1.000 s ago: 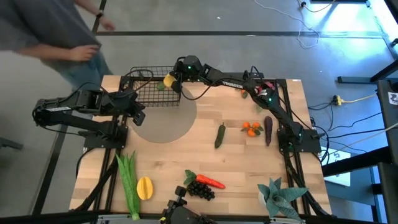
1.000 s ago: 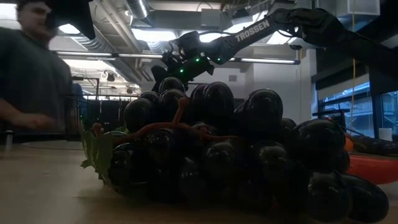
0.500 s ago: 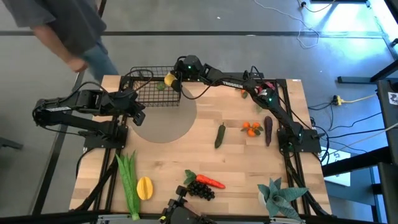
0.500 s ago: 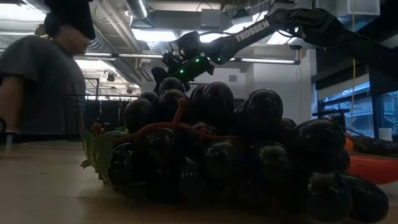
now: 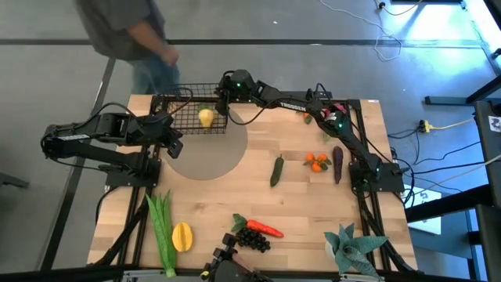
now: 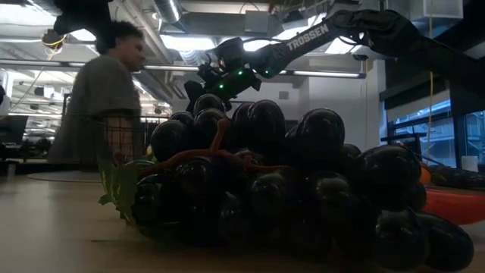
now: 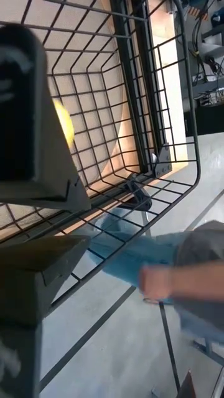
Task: Build produce basket
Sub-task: Put the green aloe vera into the wire basket
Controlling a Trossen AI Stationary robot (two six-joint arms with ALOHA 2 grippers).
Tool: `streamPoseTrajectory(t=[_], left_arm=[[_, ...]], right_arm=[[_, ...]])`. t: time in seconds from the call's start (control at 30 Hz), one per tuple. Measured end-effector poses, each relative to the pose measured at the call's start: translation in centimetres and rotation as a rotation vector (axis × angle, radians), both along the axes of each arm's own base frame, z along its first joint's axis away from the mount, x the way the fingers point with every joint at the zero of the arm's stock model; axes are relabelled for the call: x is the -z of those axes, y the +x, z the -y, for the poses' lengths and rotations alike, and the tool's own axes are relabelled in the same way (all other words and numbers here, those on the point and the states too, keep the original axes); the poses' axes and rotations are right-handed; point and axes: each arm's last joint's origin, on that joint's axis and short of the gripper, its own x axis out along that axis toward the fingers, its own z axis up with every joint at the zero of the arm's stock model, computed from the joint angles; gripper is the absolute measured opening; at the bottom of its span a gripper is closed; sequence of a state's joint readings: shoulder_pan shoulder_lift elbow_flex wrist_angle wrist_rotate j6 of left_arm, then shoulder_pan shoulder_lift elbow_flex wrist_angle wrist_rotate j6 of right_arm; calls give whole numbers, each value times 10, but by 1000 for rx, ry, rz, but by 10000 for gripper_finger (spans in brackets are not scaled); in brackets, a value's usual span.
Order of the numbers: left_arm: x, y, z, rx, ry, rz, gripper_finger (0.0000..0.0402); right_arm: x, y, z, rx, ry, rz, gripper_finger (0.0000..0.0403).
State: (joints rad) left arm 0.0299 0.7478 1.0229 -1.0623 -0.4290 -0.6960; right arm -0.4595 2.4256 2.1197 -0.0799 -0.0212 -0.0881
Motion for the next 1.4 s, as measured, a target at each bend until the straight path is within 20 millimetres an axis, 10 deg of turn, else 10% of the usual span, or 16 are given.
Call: streamPoseTrajectory(t=[0.23, 0.63, 1.07, 1.4], left_arm=[[1, -1, 0, -1, -1, -17, 0], [1, -2, 0, -14, 2, -20, 0], [2, -1, 1, 24, -52, -16, 28], [12, -6, 7, -132, -435, -21, 95]], right_arm=[[-7, 0, 0, -19, -46, -17, 56], [-86, -11, -31, -108, -84, -77, 4], [-163, -62, -106, -173, -79, -250, 0], [-210, -108, -163, -183, -117, -325, 0]])
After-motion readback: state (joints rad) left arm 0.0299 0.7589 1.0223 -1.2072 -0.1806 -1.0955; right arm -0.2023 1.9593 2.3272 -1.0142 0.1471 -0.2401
